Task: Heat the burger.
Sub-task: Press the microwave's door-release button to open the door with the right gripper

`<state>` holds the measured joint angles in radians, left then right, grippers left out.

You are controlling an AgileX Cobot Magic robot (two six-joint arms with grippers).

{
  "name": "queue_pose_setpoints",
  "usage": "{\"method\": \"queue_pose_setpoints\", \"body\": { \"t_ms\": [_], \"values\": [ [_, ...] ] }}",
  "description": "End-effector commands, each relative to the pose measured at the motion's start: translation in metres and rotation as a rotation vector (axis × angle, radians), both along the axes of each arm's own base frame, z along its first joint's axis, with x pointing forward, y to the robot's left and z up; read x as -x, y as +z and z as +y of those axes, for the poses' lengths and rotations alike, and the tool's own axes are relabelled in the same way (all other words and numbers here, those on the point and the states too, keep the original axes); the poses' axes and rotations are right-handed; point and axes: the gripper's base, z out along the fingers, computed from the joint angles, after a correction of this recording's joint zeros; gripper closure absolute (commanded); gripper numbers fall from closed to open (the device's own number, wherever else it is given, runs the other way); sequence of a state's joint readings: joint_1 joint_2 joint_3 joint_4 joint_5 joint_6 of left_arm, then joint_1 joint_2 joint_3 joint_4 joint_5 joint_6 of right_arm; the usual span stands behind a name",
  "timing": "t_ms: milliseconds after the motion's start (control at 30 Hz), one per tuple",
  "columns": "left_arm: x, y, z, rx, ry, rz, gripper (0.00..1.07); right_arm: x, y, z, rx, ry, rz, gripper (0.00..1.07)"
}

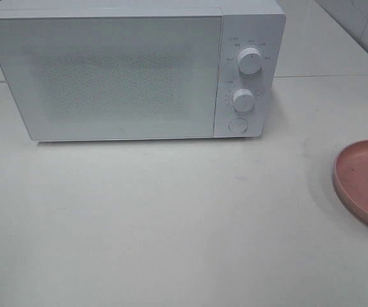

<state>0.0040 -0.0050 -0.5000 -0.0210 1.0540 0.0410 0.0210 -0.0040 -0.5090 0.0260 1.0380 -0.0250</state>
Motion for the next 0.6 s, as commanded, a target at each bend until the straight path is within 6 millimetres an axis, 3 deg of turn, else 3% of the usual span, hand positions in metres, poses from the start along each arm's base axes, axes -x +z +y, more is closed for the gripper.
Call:
{"method": "queue_pose_setpoints", "body": {
  "t_ms": [33,600],
  "values": [
    [0.0024,0.0003,-0.0004,0.01,-0.003,-0.035,0.07,0.0035,-0.001,0.0002,-0.003,0.001,-0.025,0.32],
    [0.0024,0.0003,-0.0004,0.01,-0.003,-0.035,0.07,0.0037,0.0032,0.0001,-0.003,0.0,-0.038,0.32]
  ]
}}
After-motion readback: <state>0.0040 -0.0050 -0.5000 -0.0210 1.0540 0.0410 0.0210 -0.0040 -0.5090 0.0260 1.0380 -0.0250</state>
